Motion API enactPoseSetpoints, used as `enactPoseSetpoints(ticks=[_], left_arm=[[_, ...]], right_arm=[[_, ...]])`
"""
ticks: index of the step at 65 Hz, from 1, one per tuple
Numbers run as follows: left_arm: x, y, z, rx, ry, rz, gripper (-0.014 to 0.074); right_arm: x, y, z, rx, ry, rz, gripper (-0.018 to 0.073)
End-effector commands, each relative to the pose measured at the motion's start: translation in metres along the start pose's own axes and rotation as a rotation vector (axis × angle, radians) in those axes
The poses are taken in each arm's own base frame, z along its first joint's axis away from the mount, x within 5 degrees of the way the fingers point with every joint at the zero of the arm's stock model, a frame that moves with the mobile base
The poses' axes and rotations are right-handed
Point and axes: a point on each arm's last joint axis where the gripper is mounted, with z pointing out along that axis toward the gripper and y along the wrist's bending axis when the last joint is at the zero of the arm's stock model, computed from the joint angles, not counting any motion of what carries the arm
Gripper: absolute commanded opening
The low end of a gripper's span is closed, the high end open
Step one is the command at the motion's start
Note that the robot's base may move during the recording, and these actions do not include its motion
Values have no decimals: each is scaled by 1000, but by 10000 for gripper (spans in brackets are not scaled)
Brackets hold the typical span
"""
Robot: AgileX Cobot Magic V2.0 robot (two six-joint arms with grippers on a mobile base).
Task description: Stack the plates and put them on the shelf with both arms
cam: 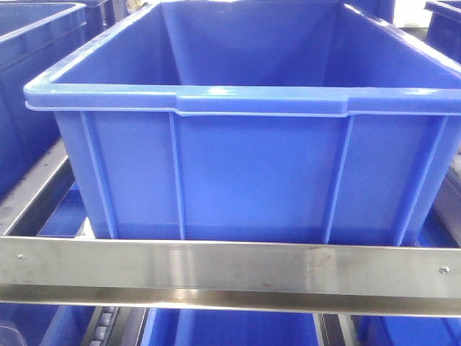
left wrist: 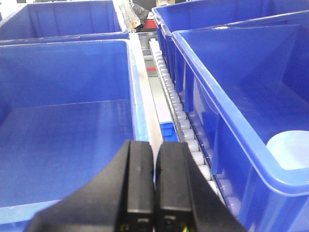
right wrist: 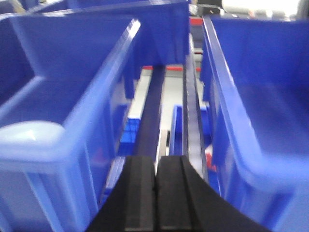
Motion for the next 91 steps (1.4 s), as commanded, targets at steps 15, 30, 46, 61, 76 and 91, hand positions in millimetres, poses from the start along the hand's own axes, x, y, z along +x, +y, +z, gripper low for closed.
enactPoseSetpoints(ticks=[15, 30, 46, 61, 76, 91], left_arm=[[-17, 2, -1, -14, -111, -14, 82], [-17, 2, -1, -14, -111, -14, 82], [-17, 2, -1, -14, -111, -14, 82], [-17, 2, -1, -14, -111, -14, 82], [-13, 4, -5, -55, -176, 39, 82], [24, 7, -20, -147, -179, 47, 82]], right_arm=[[14, -2, -8, 8, -92, 2, 57], [14, -2, -8, 8, -93, 2, 57], [14, -2, -8, 8, -93, 2, 57], [14, -2, -8, 8, -93, 2, 57], [14, -2, -8, 8, -93, 2, 57], [14, -2, -8, 8, -93, 2, 57]])
